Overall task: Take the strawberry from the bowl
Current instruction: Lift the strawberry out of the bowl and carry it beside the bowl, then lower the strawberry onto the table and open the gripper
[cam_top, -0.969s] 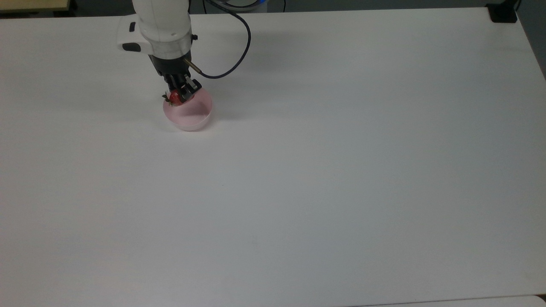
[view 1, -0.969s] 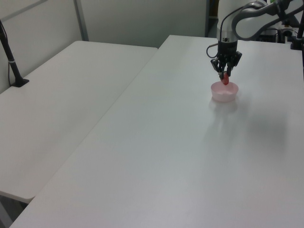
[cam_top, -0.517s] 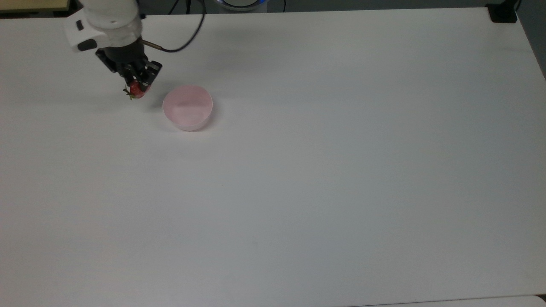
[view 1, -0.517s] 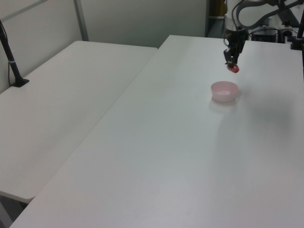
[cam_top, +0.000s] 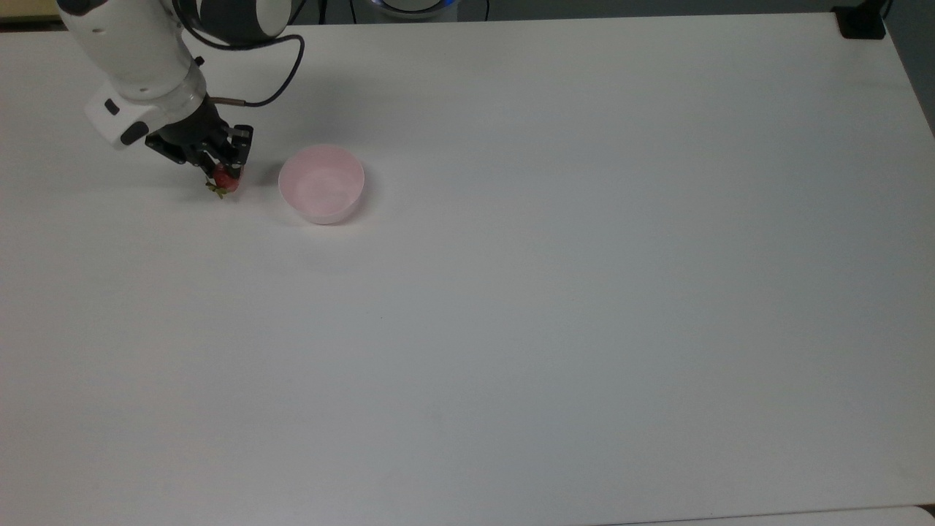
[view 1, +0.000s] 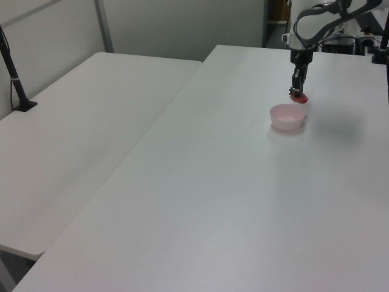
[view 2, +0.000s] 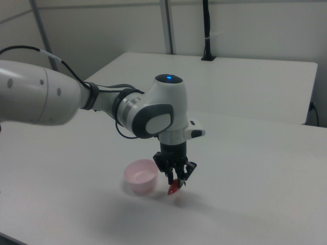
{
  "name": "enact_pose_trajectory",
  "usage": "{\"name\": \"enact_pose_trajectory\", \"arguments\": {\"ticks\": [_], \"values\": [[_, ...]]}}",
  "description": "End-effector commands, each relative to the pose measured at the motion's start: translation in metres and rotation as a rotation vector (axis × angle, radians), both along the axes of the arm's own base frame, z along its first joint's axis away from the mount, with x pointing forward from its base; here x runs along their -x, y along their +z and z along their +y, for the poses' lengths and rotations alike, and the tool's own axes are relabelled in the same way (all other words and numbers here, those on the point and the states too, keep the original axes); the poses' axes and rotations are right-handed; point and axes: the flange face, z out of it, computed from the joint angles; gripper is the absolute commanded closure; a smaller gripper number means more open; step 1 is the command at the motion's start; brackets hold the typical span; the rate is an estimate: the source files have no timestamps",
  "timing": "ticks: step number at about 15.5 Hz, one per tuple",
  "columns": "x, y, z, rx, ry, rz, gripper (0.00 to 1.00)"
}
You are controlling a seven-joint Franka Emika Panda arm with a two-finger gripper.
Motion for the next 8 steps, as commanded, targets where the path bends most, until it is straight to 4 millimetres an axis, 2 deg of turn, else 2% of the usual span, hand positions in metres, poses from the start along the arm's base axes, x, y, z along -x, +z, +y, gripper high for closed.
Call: {"name": "enact_pose_trajectory", "arguments": {"ticks": [1, 2, 3, 4, 6, 8], "values": [[-0.007, 0.0, -0.012, -0.012, 0.019, -0.006, 0.51], [-0.006, 0.002, -0.013, -0.01, 0.011, -0.007, 0.2], [-0.006, 0.003, -0.013, -0.01, 0.0, -0.007, 0.08], [-0.006, 0.005, -0.013, -0.01, -0.017, -0.01, 0.0], [-0.006, 0.014, -0.012, -0.006, -0.054, -0.018, 0.0], [-0.004, 0.042, -0.006, 0.003, -0.076, -0.048, 0.0]]}}
